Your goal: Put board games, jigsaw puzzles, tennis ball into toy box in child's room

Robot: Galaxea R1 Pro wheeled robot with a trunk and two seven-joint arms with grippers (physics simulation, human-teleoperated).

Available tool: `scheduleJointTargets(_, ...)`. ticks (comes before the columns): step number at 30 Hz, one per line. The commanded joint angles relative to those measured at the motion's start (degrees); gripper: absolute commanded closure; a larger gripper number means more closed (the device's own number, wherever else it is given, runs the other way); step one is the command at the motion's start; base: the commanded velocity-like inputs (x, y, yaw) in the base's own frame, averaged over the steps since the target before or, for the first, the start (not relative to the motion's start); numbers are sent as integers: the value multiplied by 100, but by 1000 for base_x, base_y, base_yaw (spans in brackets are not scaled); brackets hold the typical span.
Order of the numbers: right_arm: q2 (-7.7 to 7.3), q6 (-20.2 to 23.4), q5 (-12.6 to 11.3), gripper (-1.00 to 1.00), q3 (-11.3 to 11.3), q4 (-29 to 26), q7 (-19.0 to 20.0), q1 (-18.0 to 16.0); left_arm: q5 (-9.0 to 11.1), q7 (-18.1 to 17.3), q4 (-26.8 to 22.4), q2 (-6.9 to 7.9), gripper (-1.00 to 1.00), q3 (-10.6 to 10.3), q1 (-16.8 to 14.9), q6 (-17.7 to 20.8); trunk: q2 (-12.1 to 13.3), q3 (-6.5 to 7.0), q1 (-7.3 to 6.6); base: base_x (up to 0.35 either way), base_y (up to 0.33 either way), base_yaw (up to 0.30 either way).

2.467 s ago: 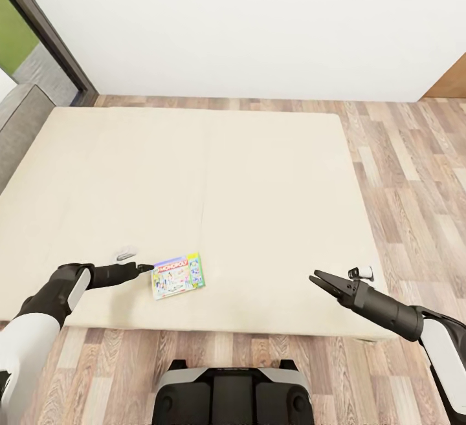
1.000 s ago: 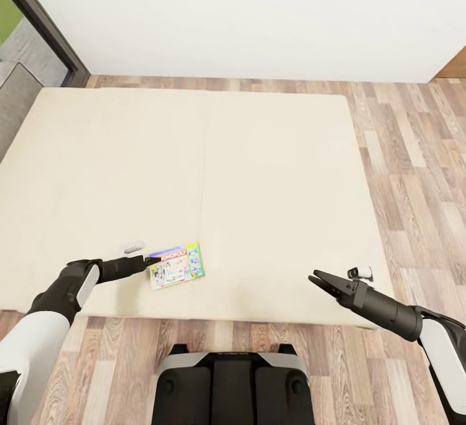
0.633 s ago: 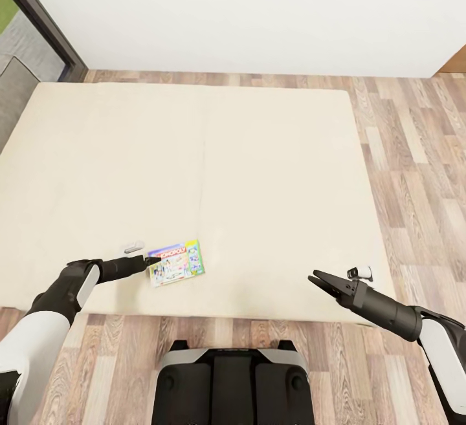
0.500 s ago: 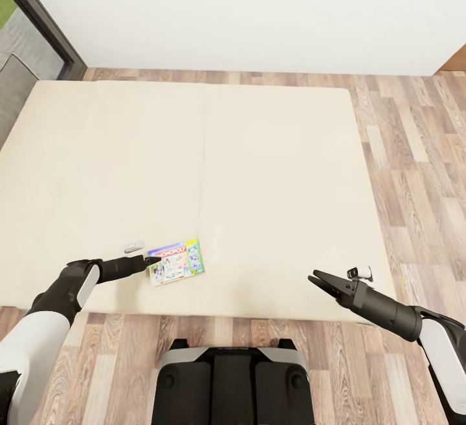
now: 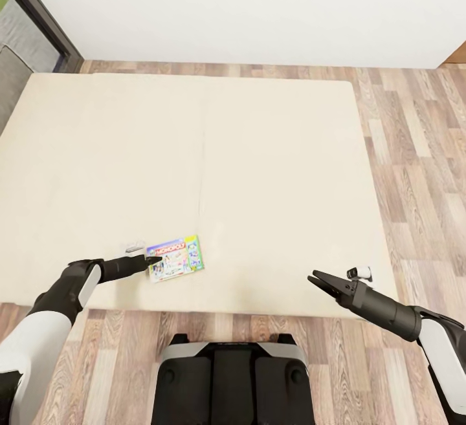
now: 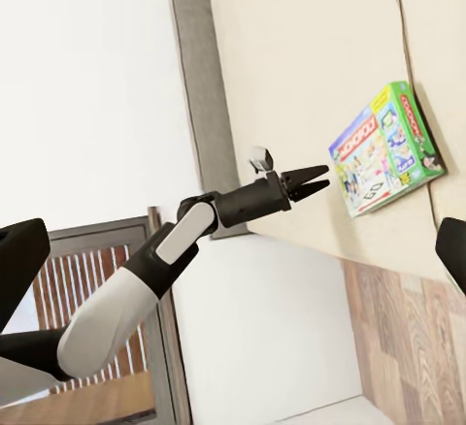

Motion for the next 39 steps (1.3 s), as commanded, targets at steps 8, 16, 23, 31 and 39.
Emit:
scheduleJointTargets(8,0,21,20,-100,-7,0,29,-3,36,-9,-11,-17,-100,11,-9,41,-9,-81,3,0,0,0)
scheduleJointTargets(16,0,21,20,-100,-7,0,29,-3,42,-10,-12,-21,-100,11,-72,41,-9,-157,3,0,0,0)
scheduleJointTargets(23,0,21,20,-100,-13,0,34,-3,42,-10,-88,-22,-100,18,-80,39,-9,-223,3,0,0,0)
scheduleJointTargets(31,0,21,20,-100,-13,0,48,-3,43,-10,-141,-23,-100,20,-81,41,-9,-293,3,0,0,0)
scheduleJointTargets(39,0,21,25,-100,-4,0,42,-3,43,-10,-160,-23,-100,23,-81,41,-9,-306,3,0,0,0)
